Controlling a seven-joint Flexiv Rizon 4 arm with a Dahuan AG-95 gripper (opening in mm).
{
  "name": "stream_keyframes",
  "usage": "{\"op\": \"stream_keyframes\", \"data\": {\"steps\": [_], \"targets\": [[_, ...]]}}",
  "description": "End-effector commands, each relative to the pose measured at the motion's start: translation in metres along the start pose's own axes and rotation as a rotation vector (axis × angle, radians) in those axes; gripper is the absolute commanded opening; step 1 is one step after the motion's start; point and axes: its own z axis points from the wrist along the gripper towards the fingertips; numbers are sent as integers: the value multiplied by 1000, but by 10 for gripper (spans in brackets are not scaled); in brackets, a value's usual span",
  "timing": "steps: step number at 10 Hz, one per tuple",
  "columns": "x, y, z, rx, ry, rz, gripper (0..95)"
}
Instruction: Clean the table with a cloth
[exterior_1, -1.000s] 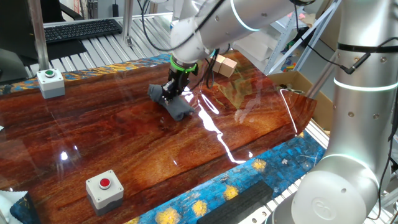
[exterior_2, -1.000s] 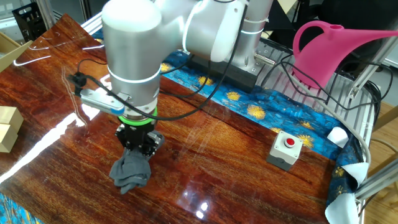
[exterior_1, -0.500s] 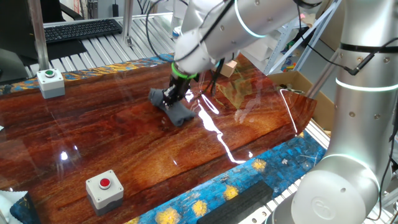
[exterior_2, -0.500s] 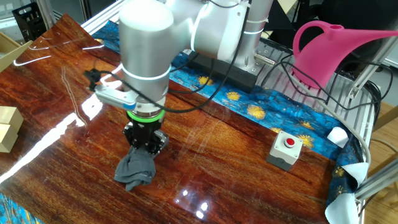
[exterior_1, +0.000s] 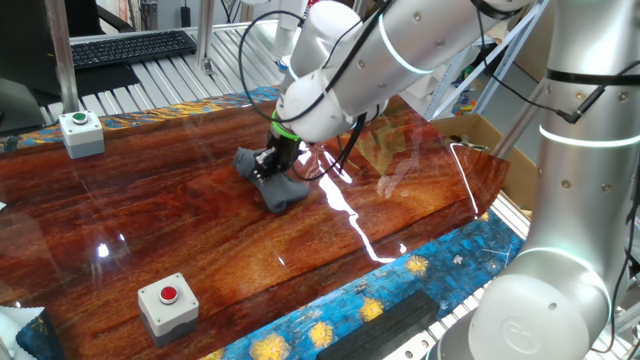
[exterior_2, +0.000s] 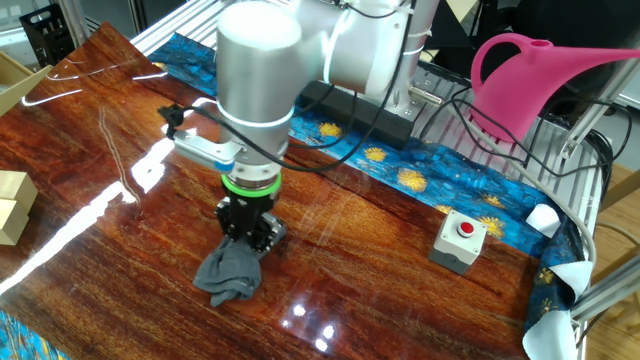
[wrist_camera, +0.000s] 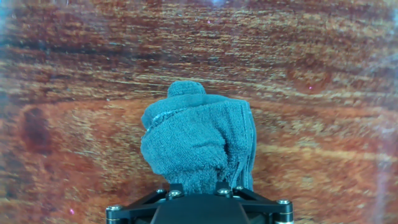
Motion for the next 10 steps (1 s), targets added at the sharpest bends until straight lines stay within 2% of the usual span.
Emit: {"op": "stream_keyframes", "data": {"steps": [1, 3, 7, 10], "targets": [[-2, 18, -2, -31, -6, 82, 0], [-1, 33, -3, -48, -2, 139, 0], [12, 69, -7, -67, 8, 241, 0], [19, 87, -12, -71, 11, 293, 0]]}}
